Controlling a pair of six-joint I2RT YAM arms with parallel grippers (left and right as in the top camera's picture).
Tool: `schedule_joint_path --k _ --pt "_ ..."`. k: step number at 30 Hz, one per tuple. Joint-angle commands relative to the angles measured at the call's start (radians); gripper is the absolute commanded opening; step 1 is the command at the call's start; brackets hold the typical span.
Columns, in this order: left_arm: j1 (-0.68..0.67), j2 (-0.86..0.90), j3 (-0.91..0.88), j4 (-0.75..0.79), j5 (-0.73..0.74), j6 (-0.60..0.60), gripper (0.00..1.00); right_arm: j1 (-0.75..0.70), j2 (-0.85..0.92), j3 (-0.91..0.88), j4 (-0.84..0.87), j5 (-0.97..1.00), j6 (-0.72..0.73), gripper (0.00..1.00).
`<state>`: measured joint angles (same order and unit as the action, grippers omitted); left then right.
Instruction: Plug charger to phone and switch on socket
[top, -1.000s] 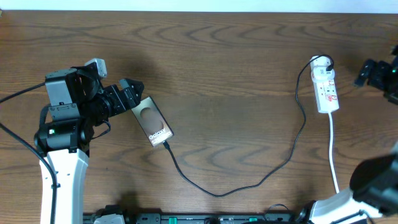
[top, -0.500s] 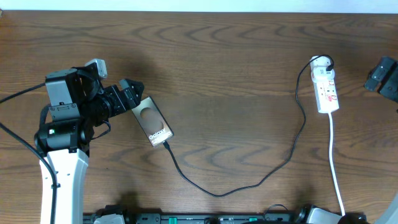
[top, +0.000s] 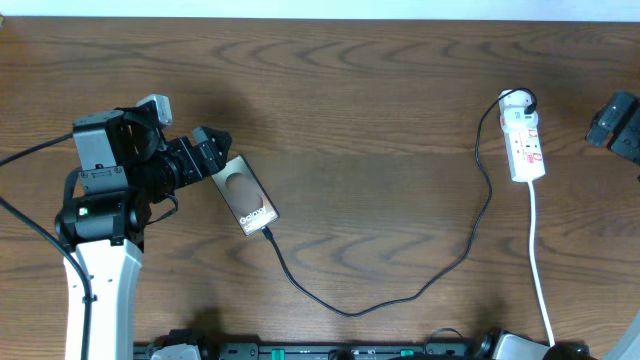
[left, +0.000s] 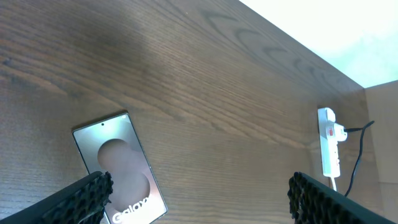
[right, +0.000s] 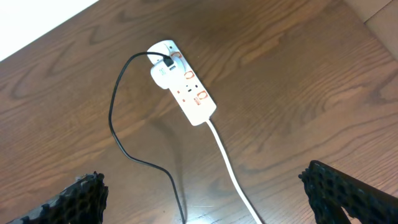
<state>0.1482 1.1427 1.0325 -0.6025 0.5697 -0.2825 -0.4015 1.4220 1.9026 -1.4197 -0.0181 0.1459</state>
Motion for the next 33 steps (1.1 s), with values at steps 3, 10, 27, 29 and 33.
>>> schedule_joint_path --k 3,10,27,29,33 --pt "-0.003 -0.006 0.032 -0.002 -0.005 0.020 0.92 0.004 0.002 0.001 0.002 0.012 0.011 0.99" --pt "-0.003 -0.006 0.032 -0.002 -0.005 0.020 0.92 0.004 0.002 0.001 0.001 0.012 0.011 0.99" --pt "-0.098 -0.239 -0.096 -0.165 -0.356 0.027 0.92 0.004 0.002 0.001 0.002 0.012 0.011 0.99" --pt "-0.110 -0.313 -0.169 -0.121 -0.366 0.027 0.92 0.004 0.002 0.001 0.002 0.012 0.011 0.99" --pt "-0.110 -0.478 -0.353 0.078 -0.364 0.027 0.92 0.004 0.002 0.001 0.002 0.012 0.011 0.99"
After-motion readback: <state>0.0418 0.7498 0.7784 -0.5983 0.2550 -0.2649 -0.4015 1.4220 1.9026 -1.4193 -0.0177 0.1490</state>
